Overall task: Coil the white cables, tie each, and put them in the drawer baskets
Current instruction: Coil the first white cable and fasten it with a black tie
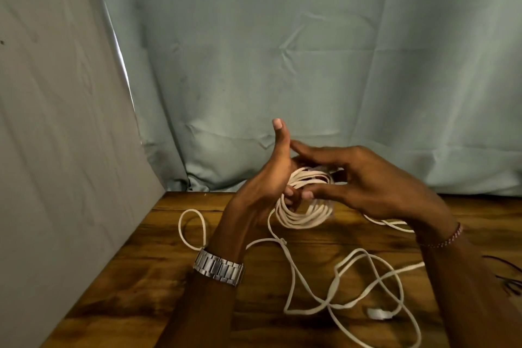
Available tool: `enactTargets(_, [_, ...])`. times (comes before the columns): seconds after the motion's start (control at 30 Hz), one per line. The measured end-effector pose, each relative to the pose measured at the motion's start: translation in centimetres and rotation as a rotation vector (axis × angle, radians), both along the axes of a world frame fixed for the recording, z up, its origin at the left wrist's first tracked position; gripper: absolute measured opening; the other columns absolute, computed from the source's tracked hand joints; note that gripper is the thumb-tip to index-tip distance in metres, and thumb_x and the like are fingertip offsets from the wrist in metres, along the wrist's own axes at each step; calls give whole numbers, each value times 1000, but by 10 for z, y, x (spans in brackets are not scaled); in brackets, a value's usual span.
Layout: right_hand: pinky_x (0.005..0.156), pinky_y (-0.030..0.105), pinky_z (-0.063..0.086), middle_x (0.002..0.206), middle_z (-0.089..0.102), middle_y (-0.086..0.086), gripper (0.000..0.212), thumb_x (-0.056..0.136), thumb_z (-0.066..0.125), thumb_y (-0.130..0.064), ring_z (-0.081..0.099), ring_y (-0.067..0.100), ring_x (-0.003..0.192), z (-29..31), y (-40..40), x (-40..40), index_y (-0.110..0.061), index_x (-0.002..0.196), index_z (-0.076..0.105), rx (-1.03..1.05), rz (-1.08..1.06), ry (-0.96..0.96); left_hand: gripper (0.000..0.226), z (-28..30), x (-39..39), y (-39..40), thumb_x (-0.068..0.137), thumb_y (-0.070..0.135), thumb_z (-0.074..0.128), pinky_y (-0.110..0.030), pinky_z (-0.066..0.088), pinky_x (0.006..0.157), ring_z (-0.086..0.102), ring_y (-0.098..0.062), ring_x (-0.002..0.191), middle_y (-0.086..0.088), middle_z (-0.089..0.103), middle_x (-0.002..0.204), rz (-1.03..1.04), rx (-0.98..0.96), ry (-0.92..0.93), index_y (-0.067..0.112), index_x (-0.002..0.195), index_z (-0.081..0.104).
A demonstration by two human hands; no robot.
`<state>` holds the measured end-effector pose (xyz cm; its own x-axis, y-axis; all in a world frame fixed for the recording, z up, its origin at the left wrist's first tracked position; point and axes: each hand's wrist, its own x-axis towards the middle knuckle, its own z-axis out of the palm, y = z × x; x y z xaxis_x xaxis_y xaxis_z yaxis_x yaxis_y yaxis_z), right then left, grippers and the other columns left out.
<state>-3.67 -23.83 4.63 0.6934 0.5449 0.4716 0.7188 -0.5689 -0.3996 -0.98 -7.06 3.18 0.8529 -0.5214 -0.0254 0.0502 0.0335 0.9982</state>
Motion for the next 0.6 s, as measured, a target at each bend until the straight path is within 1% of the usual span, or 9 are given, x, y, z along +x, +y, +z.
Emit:
enactTargets(0.03, [94,23,54,133,66,-15,63,87,72,-37,63,-2,114,0,1,1,-37,145,49,-46,-8,-53,111,-2,3,-1,73,91,-6,-19,17,43,29,-6,34,-6,45,51,2,-7,-4,1,81,59])
enactTargets(0.07, [89,21,54,128,69,-13,57,87,71,-37,66,-1,110,-1,3,1,-34,141,54,-76,-23,-108,111,-3,5,-1,72,93,-4,-20,19,44,28,-7,35,-7,44,52,19,-6,-7,2,82,59])
enactTargets(0.17, [82,16,55,119,73,-10,42,88,72,-29,70,0,98,-2,4,4,-28,129,66,-73,-52,-181,103,-6,11,2,72,95,3,-26,21,51,27,-11,39,-3,39,46,37,-24,56,7,68,56])
enactTargets(0.23, [79,17,56,114,75,-9,37,89,74,-23,71,0,92,-2,4,5,-27,125,70,-25,-83,-205,99,-5,13,6,76,92,14,-27,26,52,29,-12,42,-4,38,52,19,-93,79,3,84,58])
enactTargets(0.3, [78,17,55,110,76,-8,34,89,75,-19,71,1,91,-3,3,7,-24,122,72,52,-119,-246,83,-1,13,8,88,80,29,-28,38,51,38,-13,44,-8,42,60,82,-175,55,4,107,58])
enactTargets(0.33, [80,14,54,111,76,-7,32,89,75,-18,70,0,94,-3,3,8,-22,121,73,95,-136,-267,72,0,13,9,94,70,36,-29,43,52,43,-15,45,-11,46,62,126,-225,41,3,111,57])
enactTargets(0.4, [80,8,51,114,76,-4,31,90,73,-17,68,-3,97,-5,4,11,-19,121,73,195,-168,-298,52,2,12,9,101,51,45,-32,50,57,52,-18,50,-14,54,63,207,-291,-18,1,103,58])
enactTargets(0.47, [77,5,49,111,76,-2,31,92,72,-15,67,-9,86,-6,5,13,-18,123,72,339,-209,-297,41,3,10,8,103,39,49,-31,52,62,59,-20,59,-12,62,65,280,-298,-102,2,95,63])
enactTargets(0.6, [79,5,49,109,77,1,32,93,70,-18,67,-8,82,-9,10,15,-19,126,70,465,-290,-308,37,1,8,2,103,32,50,-31,52,71,59,-17,68,-6,61,67,290,-437,-112,4,84,65])
